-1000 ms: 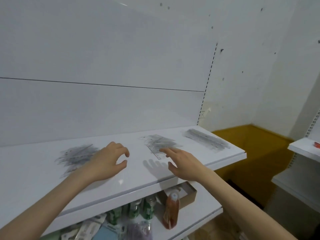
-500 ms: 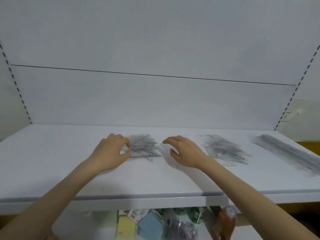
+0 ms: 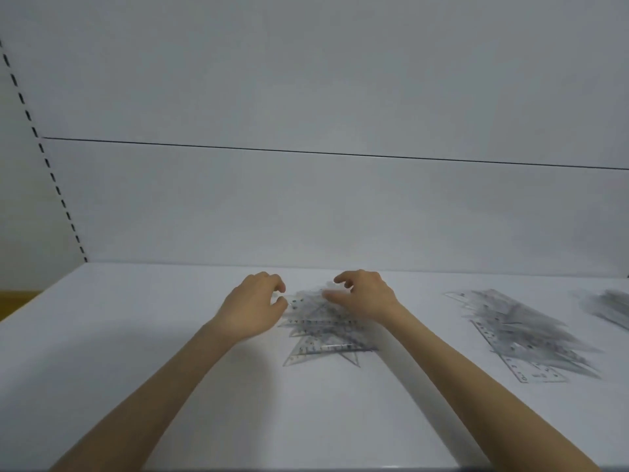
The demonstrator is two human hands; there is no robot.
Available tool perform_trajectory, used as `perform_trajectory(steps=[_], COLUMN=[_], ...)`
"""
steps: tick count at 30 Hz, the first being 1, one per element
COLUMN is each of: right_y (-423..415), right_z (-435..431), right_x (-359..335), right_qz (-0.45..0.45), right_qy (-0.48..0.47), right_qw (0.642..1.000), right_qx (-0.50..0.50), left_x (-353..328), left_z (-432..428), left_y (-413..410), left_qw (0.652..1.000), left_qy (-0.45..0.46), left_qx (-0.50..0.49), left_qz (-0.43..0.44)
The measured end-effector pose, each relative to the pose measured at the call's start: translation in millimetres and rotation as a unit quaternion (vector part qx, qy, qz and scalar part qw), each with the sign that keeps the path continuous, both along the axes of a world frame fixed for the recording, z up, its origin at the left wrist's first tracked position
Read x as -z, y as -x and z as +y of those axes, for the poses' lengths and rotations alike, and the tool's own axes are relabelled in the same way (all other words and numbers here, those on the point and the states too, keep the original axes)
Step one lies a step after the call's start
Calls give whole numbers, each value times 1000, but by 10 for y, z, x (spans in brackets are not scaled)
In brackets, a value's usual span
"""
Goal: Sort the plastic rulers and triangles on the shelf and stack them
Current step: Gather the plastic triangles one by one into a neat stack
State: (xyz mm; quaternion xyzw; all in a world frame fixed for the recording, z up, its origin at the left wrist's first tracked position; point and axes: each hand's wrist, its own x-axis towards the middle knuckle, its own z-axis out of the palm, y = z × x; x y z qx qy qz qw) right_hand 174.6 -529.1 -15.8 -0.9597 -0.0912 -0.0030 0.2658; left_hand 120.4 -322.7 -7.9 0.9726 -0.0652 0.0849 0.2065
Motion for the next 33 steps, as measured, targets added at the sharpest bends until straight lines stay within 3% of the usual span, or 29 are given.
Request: perform_trajectory(steps=[8,13,15,20,24,33], right_y=[-100,-52,-8,121,198,405], right_z=[-48,-108,-119,-123,-94,90], right_x=[73,58,11,-120,-161,-180], right_qz=[29,18,27,11,13,-56], right_qy=[-153,-299,-352,-452,-470,-488], right_qw=[988,954,934,883,871,860], right_qx=[6,-26,-60,-126,-142,-135], left_x=[167,271,270,187,106,214], left_z=[-263,-244,-232,-260,-283,-378], left_y=[-242,-155,-148,-109,-49,-9], left_qw=[998,995,987,942,883,937], left_qy=[62,93,148,327,453,334], left_qx=[23,30,39,78,112,97], left_qz=[18,-31,-56,-2,45,-35])
